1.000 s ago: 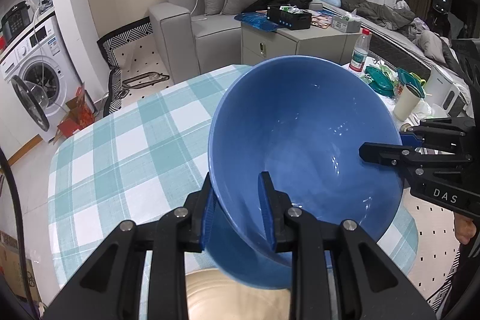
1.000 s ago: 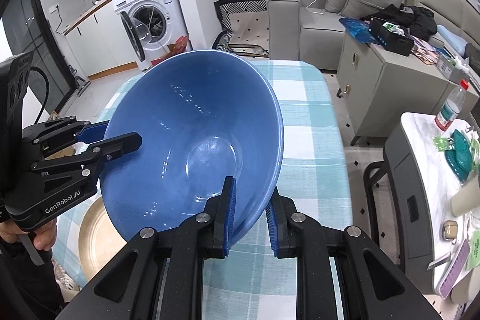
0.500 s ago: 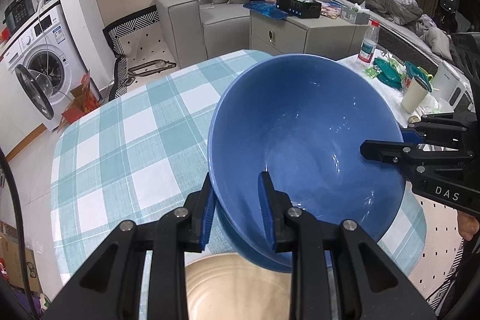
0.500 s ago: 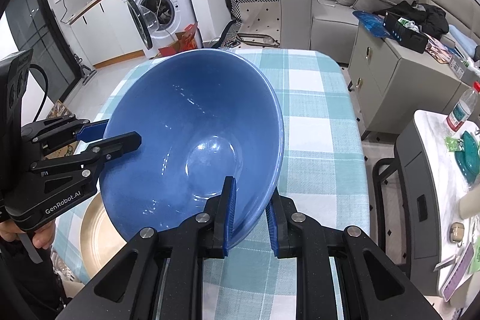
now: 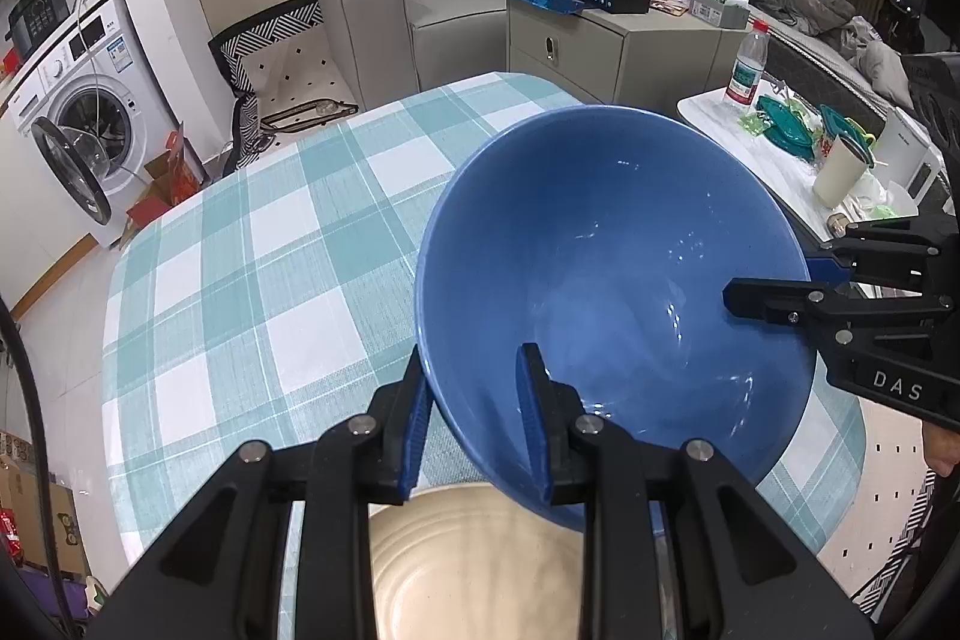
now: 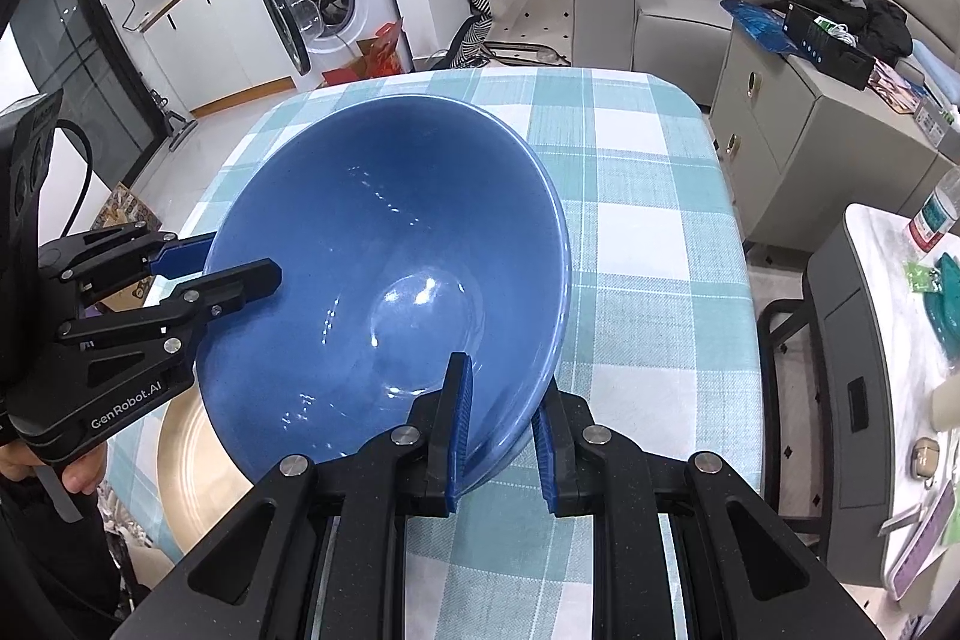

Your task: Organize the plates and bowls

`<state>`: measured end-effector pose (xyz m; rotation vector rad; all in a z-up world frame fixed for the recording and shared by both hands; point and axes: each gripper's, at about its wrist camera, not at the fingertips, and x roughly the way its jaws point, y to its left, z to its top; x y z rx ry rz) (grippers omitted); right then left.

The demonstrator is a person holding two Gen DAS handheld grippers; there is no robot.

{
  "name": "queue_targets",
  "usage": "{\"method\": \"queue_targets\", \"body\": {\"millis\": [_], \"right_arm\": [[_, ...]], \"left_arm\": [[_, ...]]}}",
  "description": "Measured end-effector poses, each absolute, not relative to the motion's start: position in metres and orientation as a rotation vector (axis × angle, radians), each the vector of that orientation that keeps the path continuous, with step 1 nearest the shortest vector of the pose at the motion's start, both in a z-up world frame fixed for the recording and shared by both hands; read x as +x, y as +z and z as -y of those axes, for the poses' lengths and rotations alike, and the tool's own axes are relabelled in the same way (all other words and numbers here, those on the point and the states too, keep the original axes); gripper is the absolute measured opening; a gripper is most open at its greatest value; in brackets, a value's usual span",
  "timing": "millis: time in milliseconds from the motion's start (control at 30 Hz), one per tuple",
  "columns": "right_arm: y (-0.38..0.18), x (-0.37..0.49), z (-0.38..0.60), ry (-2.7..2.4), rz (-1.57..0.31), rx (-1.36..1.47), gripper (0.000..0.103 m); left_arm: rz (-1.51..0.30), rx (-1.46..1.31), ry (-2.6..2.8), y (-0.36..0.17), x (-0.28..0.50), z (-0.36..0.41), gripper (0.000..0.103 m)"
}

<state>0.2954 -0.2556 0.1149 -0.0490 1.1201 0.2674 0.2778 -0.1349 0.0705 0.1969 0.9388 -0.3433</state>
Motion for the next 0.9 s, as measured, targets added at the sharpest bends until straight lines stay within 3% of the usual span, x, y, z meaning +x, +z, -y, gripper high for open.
{"method": "queue_targets", "body": {"millis": [900], "right_arm": [[0.096, 0.294, 0.239, 0.249, -1.17, -0.152, 0.02]], "left_arm": [[-0.991, 0.221, -0.338, 0.05, 0.281, 0.134, 0.026]]}}
